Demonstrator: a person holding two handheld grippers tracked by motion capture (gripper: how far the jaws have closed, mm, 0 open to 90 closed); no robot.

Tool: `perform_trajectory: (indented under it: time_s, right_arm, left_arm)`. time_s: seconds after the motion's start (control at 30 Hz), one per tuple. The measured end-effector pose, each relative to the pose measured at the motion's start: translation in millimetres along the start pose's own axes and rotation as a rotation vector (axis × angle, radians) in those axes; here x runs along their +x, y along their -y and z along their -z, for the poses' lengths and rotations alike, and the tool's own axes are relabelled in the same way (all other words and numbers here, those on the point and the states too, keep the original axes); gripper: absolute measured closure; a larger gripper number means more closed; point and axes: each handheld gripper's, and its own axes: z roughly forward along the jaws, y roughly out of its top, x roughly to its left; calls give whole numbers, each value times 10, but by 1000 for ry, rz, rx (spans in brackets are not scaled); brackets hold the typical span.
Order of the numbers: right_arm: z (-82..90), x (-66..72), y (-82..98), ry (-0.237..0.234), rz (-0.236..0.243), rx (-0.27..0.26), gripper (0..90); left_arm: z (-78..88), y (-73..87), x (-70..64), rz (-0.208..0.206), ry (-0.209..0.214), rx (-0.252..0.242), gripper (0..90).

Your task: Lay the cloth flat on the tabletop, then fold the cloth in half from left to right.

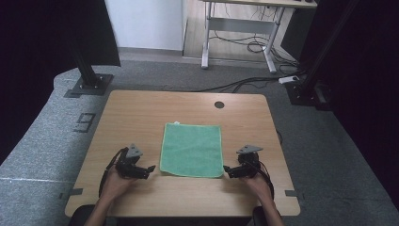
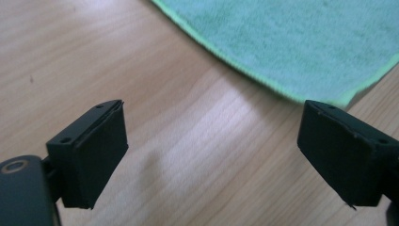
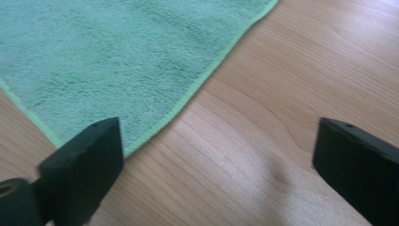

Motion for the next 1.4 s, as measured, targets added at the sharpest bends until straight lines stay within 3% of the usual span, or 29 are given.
perform_trajectory:
  time_s: [0.13,0.43,0.5,1.4]
  right_arm:
    - [-9,-28,58,8,-4,0,0]
    - [-87,-112,199,25,-3,10,0]
    - [-98,-119,213,27,-4,11,0]
    - [-125,-115,240,23,-10,-10,0]
  left_arm:
    - [-38,32,13,17,10,7,43]
    - [-168,100,-16,-4,-6,66,0]
    - [-199,119,-9,8,14,58,0]
    - [-207,121,-3,14,11,52,0]
